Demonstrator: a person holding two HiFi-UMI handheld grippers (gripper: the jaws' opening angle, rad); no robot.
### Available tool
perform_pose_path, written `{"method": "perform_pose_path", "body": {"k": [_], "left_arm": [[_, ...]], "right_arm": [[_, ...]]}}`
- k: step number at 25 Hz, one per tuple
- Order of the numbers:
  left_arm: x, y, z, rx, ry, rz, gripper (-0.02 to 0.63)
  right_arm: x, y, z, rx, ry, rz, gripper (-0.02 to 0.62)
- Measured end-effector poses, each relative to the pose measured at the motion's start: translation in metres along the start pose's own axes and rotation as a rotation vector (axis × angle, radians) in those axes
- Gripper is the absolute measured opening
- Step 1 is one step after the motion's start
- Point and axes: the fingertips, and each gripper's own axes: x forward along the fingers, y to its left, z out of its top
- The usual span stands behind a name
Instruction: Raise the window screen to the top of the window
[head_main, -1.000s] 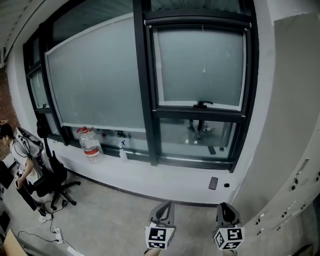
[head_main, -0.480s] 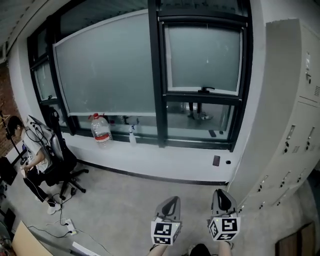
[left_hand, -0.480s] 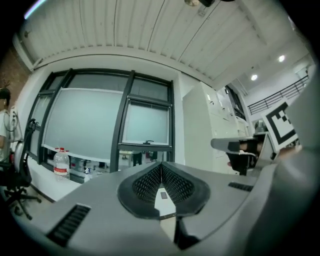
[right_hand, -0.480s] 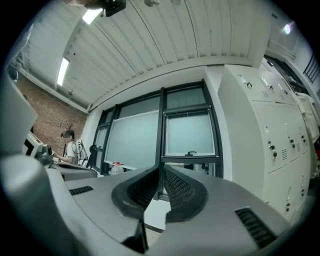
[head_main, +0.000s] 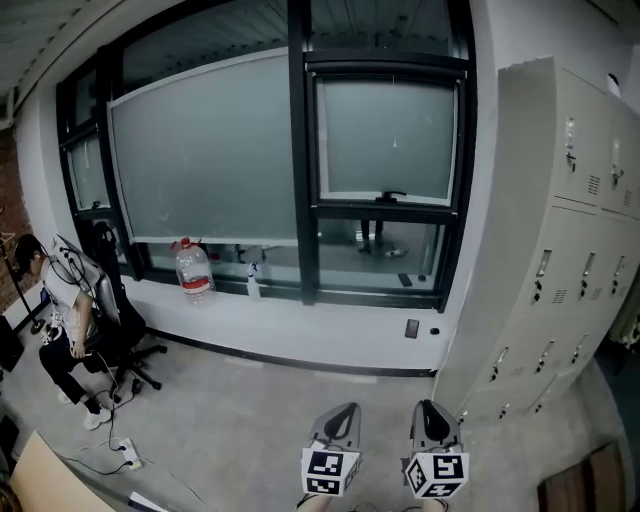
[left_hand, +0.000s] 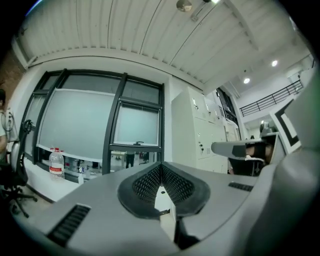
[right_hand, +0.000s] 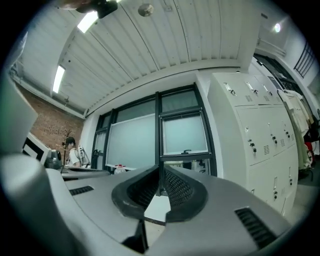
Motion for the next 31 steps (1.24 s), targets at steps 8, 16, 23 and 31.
{"method": "perform_pose_path", "body": {"k": [8,16,23,31], "left_arm": [[-0.049,-0.081,-0.001,0.041,0.007,-0.003,0.006],[-0.083,-0.113,0.0,0.008,-0.002,0.031,0.006],[-0.092,-0.114,0.007,0.013,-0.021,0.044,0.006],[-0.089,-0.111,0.005,0.016,-0.011,0.036,0.006]], "right_arm": [[-0.08,-0.002,0.015,-0.047,0.017,0.061,0.006],[-0.129,-0.014,0.021,-0.027,0.002,0.021,0.006],[-0.14,-0.015,0.034,-0.066,-0.02,0.014,0.006],[-0.136,-0.005,0.03,-0.08,-0.01,0.034,0.006]]}}
